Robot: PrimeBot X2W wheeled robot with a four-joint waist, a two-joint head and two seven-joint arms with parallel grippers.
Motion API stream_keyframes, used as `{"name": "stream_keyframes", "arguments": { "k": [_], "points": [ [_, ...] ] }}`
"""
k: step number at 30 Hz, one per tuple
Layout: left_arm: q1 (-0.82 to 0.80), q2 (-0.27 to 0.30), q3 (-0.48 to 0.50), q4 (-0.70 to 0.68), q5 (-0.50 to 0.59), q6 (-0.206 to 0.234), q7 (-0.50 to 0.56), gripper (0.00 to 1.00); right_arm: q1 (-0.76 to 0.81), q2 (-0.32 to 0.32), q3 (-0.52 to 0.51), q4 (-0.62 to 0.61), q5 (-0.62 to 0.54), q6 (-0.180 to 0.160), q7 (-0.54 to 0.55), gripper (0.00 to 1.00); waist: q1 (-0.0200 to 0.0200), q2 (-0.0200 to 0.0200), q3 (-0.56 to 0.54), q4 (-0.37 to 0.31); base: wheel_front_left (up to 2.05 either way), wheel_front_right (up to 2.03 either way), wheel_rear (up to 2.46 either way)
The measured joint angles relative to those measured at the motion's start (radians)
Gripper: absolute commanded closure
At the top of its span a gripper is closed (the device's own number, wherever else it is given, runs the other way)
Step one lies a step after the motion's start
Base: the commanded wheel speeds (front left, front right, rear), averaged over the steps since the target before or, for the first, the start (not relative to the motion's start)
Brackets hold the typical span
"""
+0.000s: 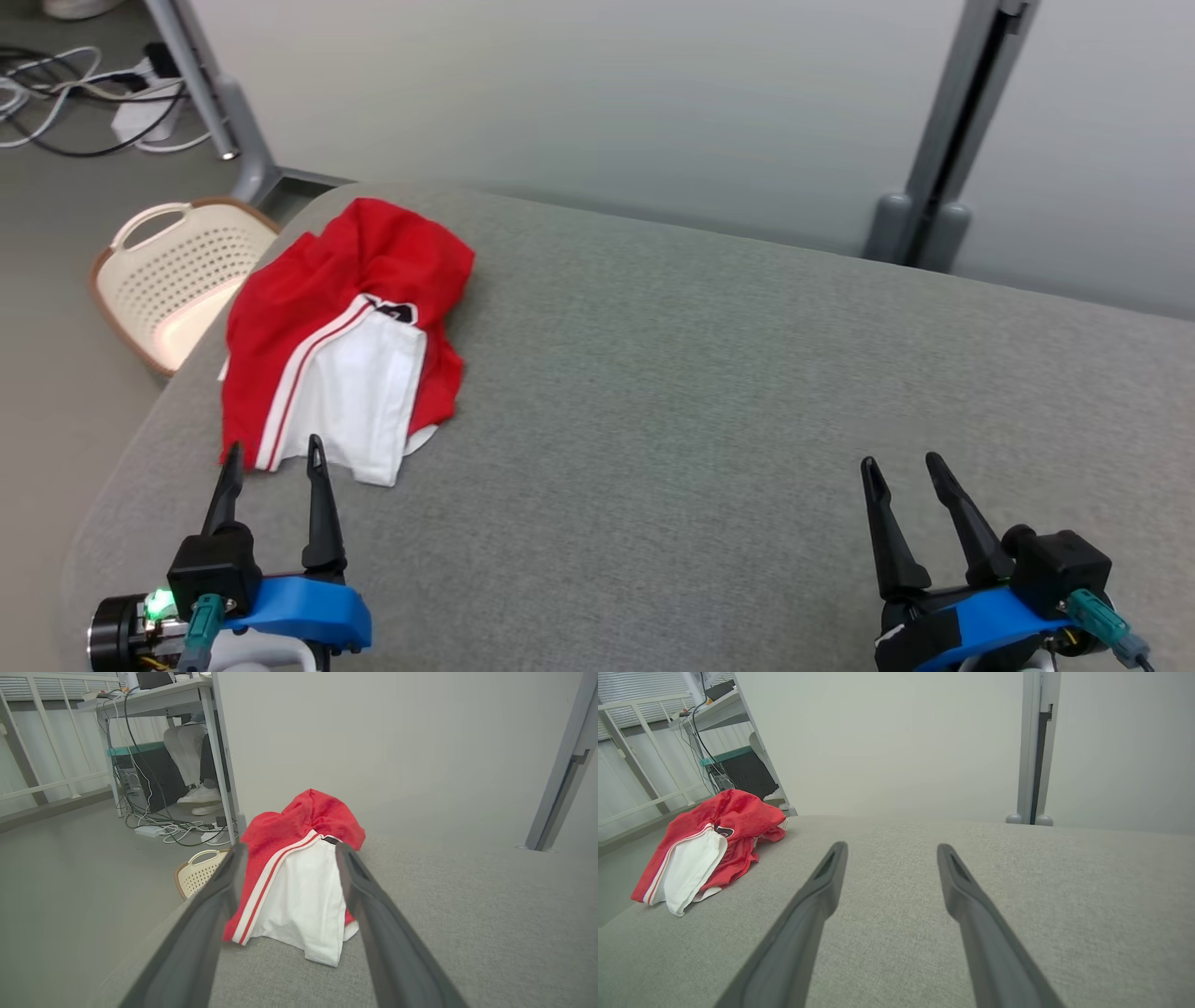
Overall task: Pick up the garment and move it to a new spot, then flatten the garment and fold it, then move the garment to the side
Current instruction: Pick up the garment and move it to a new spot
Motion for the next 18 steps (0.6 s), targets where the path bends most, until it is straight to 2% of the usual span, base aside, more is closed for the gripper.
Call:
{"name": "stream_keyframes", "arguments": {
  "k": [10,18],
  "points": [
    [0.003,0.011,0.014,-0.011,-0.007,0.009,0.0,0.0,-0.004,0.0,0.005,0.001,0.0,0.0,0.0,0.0,0.0,0.0,0.008,0.111,0.0,0.0,0.0],
    [0.013,0.011,0.021,-0.017,-0.013,0.014,0.0,0.0,-0.007,0.0,0.008,0.002,0.001,0.0,0.0,0.0,0.0,0.0,0.012,0.165,0.0,0.0,0.0]
  ]
}}
